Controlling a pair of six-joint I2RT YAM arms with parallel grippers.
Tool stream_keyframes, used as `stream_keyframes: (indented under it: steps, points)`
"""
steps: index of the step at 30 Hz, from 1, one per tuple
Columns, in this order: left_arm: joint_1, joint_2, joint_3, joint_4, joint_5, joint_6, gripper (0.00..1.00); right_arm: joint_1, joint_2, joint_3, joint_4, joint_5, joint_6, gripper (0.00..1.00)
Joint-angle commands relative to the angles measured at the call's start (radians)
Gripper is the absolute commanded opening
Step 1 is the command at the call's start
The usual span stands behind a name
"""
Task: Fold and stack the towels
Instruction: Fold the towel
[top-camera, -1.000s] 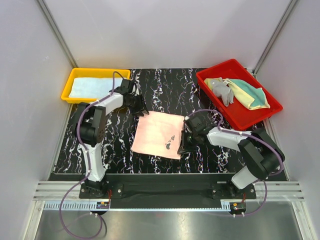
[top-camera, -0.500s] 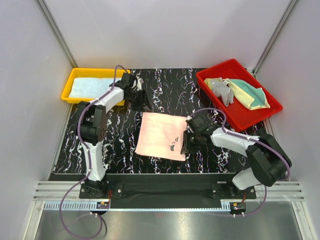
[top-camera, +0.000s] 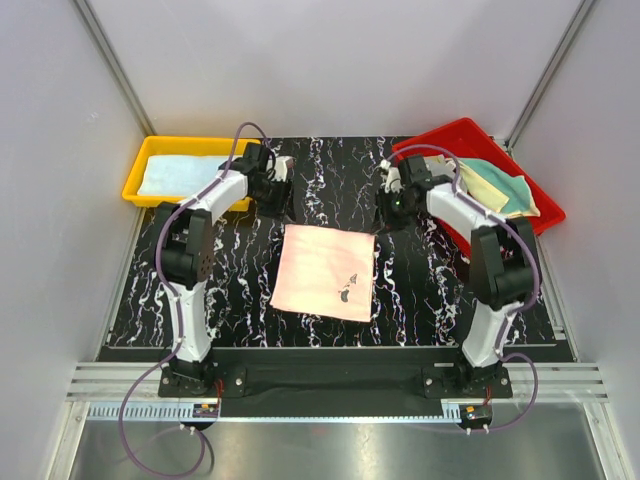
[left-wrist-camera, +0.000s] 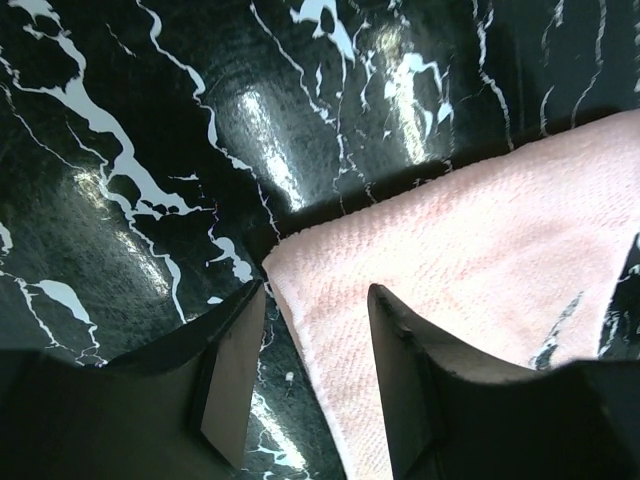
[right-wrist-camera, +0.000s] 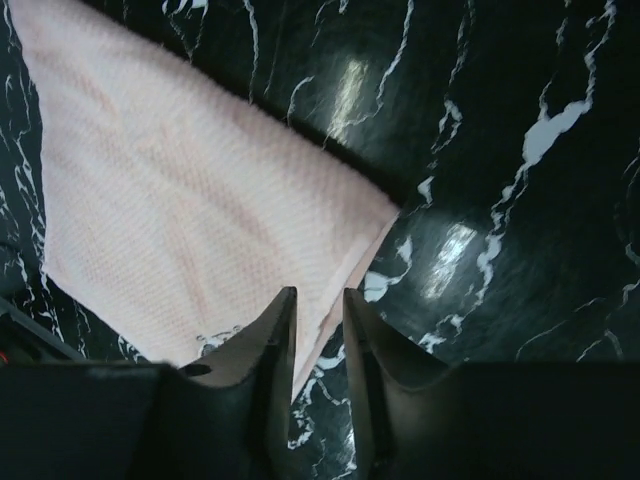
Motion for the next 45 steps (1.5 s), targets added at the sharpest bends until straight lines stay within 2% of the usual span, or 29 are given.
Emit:
stream_keyframes:
  steps: [1,6,8,10,13,18,22,27,29,33,37,45]
  points:
    - [0.000,-0.002,-0.025,0.069,-0.003,0.078,0.49,-0.056,0.095,0.133,-0.102,-0.111,-0.210,0.30]
    - [0.003,-0.045,-0.034,0.080,0.134,0.127,0.40,-0.076,0.175,0.244,-0.151,-0.275,-0.261,0.23]
    - [0.003,-0.050,-0.034,0.083,0.244,0.116,0.38,-0.076,0.204,0.282,-0.181,-0.328,-0.268,0.22]
    - [-0.009,-0.039,-0.045,0.098,0.261,0.093,0.34,-0.074,0.249,0.304,-0.190,-0.376,-0.290,0.23]
    - [-0.032,-0.004,-0.080,0.138,0.226,0.046,0.33,-0.076,0.310,0.325,-0.196,-0.372,-0.304,0.24]
    - [-0.035,0.080,-0.076,0.134,0.094,-0.010,0.33,-0.098,0.403,0.328,-0.181,-0.275,-0.295,0.23]
    - [-0.033,0.108,-0.046,0.103,0.008,-0.002,0.34,-0.120,0.419,0.311,-0.147,-0.191,-0.288,0.23]
    - [-0.033,0.091,-0.004,0.072,-0.006,-0.001,0.38,-0.122,0.407,0.328,-0.165,-0.174,-0.310,0.24]
    - [-0.035,0.064,0.019,0.043,0.025,0.027,0.40,-0.122,0.390,0.353,-0.199,-0.198,-0.322,0.27]
    - [-0.033,0.025,0.122,-0.033,0.022,0.123,0.49,-0.123,0.339,0.423,-0.288,-0.235,-0.374,0.38]
    - [-0.020,0.086,0.219,-0.115,0.011,0.186,0.50,-0.122,0.345,0.472,-0.349,-0.207,-0.397,0.45]
    - [-0.016,0.201,0.291,-0.158,0.031,0.287,0.49,-0.122,0.374,0.479,-0.368,-0.108,-0.480,0.49]
